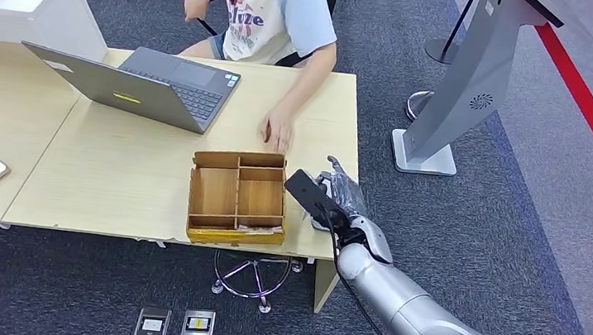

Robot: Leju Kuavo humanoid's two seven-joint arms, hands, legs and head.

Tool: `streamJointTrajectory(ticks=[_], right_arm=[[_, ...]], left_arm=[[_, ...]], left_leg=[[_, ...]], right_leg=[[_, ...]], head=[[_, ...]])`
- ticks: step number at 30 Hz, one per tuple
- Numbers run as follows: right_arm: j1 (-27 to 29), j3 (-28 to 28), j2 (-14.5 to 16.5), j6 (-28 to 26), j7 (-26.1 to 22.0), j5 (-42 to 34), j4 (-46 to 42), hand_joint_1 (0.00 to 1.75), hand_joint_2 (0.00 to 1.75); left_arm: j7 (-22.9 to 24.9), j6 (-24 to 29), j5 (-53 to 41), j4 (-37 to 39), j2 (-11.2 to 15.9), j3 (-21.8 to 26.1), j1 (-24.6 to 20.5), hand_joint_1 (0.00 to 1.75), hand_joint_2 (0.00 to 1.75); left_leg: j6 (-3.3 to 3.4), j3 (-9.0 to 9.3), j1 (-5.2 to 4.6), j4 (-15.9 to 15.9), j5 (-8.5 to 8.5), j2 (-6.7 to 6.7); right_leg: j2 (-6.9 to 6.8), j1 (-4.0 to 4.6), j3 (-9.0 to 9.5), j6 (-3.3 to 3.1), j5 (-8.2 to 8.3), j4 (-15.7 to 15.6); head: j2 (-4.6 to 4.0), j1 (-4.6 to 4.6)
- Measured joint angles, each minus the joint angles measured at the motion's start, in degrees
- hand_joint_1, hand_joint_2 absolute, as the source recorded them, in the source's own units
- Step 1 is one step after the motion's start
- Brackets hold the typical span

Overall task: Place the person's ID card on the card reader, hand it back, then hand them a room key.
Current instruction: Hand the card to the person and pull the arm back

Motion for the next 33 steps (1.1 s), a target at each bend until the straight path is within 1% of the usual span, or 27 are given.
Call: streamJointTrajectory(ticks=[7, 10, 15, 20, 24, 27, 33], right_arm=[[0.48, -0.74, 1.63, -0.61, -2.13, -3.13, 2.73, 1.75, 1.75], [0.62, -0.73, 2.11, -3.07, -1.81, -0.71, 3.7, 1.75, 1.75], [0.07, 0.56, 2.48, -10.03, 3.21, 10.78, 4.92, 1.75, 1.75], [-0.72, 2.49, 2.18, -13.42, 8.91, 22.67, 5.29, 1.75, 1.75], [-1.32, 3.46, 1.62, -13.87, 12.39, 33.48, 5.41, 1.75, 1.75], [-1.57, 4.24, 1.21, -13.68, 14.13, 40.08, 5.43, 1.75, 1.75], [-1.71, 6.6, 0.81, -11.93, 14.75, 48.02, 5.64, 1.75, 1.75]], left_arm=[[-0.01, 0.14, -0.07, 0.19, 0.0, 0.0, 0.23, 0.0, 1.75], [-0.01, 0.16, -0.36, 0.27, 0.0, 0.0, 0.27, 0.0, 1.75], [-0.01, 0.28, -0.94, 0.29, 0.0, 0.0, 0.23, 0.0, 1.75], [0.34, 0.28, -1.8, 0.3, 0.0, 0.0, 0.03, 0.0, 1.75], [0.98, 0.21, -2.4, 0.29, 0.01, -0.02, -0.34, 0.0, 1.75], [1.3, 0.1, -2.73, 0.28, 0.03, -0.02, -0.6, 0.0, 1.75], [1.37, 0.06, -3.15, 0.28, 0.31, -0.32, -0.96, 0.0, 1.75]], left_leg=[[0.0, -0.01, 0.0, 0.0, 0.0, 0.0], [0.0, -0.01, 0.0, 0.0, 0.0, 0.0], [0.0, 0.0, 0.0, 0.0, 0.0, 0.0], [0.0, 0.01, 0.0, 0.0, 0.0, 0.0], [0.0, 0.01, 0.0, 0.01, 0.0, 0.0], [0.0, 0.01, 0.0, 0.01, 0.0, 0.0], [0.0, 0.01, 0.0, 0.0, 0.0, 0.0]], right_leg=[[0.0, 0.0, -0.01, 0.0, 0.0, 0.0], [0.0, 0.0, -0.01, 0.0, 0.0, 0.0], [0.01, 0.0, -0.01, 0.0, 0.0, 0.0], [0.01, 0.0, -0.02, 0.0, 0.0, 0.0], [0.02, 0.0, -0.01, 0.0, 0.0, 0.0], [0.02, 0.0, -0.01, 0.0, 0.0, 0.0], [0.02, 0.0, -0.02, 0.0, 0.0, 0.0]], head=[[0.01, 0.01], [0.0, 0.0], [0.01, 0.0], [0.0, 0.0], [0.0, 0.0], [0.0, 0.0], [-0.01, 0.0]])
